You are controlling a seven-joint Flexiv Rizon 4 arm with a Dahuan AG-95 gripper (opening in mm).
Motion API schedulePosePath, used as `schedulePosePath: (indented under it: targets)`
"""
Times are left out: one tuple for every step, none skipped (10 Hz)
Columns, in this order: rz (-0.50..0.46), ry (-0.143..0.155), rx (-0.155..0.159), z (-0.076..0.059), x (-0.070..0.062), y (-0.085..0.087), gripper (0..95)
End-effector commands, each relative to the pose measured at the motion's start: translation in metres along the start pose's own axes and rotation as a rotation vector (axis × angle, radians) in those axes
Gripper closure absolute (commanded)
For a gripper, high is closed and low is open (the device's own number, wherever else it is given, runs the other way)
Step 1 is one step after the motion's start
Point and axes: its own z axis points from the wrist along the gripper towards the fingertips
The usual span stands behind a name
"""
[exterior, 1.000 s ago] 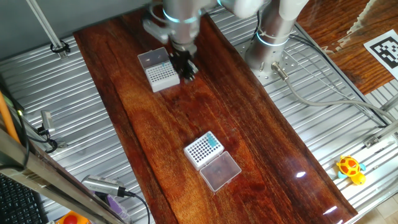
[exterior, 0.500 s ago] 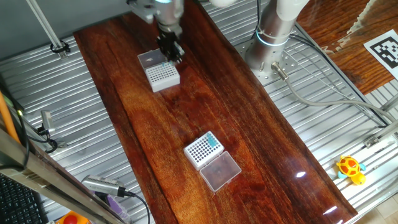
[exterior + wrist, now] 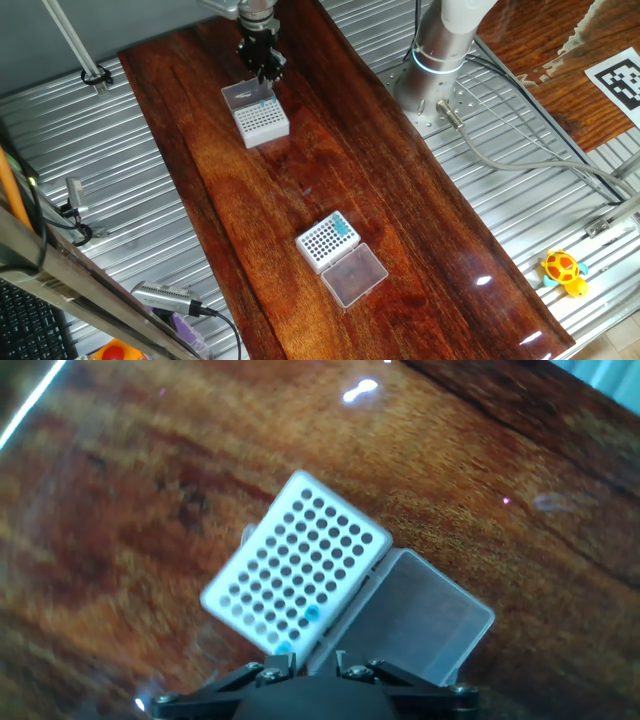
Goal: Transfer all medium pipette tips from one holder to another
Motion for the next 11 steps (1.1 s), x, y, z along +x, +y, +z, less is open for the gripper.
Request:
schedulePosePath:
  targets:
    - [-0.003,-0.013,-0.011,0.008,0.006,0.004,76.0]
    - [0.002,-0.015,-0.014,0.012,0.006,0.007,76.0]
    - [0.006,-0.017,-0.017,0.015,0.003,0.009,76.0]
    - [0.013,-0.021,-0.021,0.017,0.001,0.011,76.0]
    - [0.019,-0.021,-0.021,0.018,0.000,0.014,76.0]
    - [0.022,-0.023,-0.020,0.020,-0.001,0.017,76.0]
    - [0.023,-0.024,-0.018,0.021,0.000,0.018,76.0]
    - [0.024,-0.024,-0.017,0.023,0.000,0.020,76.0]
    - [0.025,-0.026,-0.016,0.024,0.001,0.021,76.0]
    - [0.025,-0.027,-0.015,0.025,0.001,0.021,76.0]
    - [0.026,-0.027,-0.015,0.025,0.001,0.021,76.0]
